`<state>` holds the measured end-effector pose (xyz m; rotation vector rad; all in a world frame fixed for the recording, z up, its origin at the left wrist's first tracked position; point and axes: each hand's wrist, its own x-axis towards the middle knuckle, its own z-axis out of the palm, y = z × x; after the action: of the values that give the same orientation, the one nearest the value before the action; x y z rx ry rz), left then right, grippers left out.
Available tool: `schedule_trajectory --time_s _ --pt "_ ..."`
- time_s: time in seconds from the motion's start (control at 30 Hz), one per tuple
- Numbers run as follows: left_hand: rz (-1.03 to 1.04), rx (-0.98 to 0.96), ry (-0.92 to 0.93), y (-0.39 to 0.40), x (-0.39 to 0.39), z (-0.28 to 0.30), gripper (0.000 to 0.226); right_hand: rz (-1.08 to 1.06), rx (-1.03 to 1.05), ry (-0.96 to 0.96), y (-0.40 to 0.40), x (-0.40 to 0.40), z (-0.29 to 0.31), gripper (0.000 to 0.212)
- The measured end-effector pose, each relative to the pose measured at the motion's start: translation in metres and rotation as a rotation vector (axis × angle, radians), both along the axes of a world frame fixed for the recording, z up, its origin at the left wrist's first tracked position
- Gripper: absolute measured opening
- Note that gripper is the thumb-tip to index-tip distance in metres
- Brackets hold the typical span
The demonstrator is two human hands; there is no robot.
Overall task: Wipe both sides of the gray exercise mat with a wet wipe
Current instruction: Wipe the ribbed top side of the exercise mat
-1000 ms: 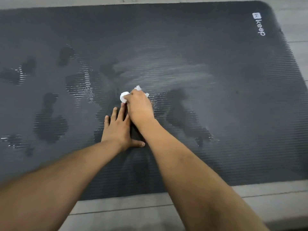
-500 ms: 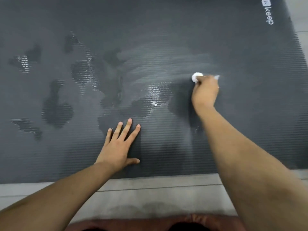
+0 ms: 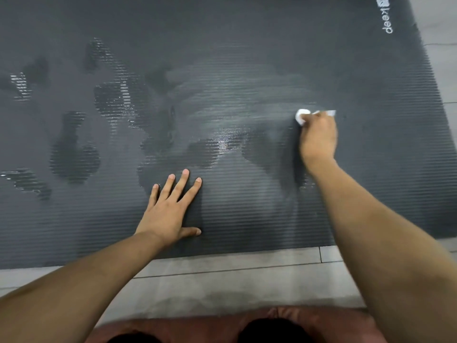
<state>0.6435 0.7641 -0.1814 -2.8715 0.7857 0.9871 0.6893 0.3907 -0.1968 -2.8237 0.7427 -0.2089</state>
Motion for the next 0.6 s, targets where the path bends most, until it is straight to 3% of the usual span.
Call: schedule_trajectory --time_s 0.17,0.37,0.47,0.6 --pt "0.001 0.041 0.019 -0.004 0.0 0.004 0.124 -0.165 0.072 -0.037 0.037 0.015 -0.011 0.029" --pt "0.013 0.153 0.027 -0.018 -0.002 0.011 0.126 0.413 0.273 0.015 0.19 0.006 -0.009 0.022" --pt "0.036 0.182 0.045 -0.025 -0.002 0.014 0.126 0.494 0.219 -0.058 0.154 0.004 -0.011 0.024" --pt "0.04 0.171 0.056 -0.025 -0.003 0.016 0.127 0.077 0.17 -0.022 0.037 -0.017 -0.006 0.023"
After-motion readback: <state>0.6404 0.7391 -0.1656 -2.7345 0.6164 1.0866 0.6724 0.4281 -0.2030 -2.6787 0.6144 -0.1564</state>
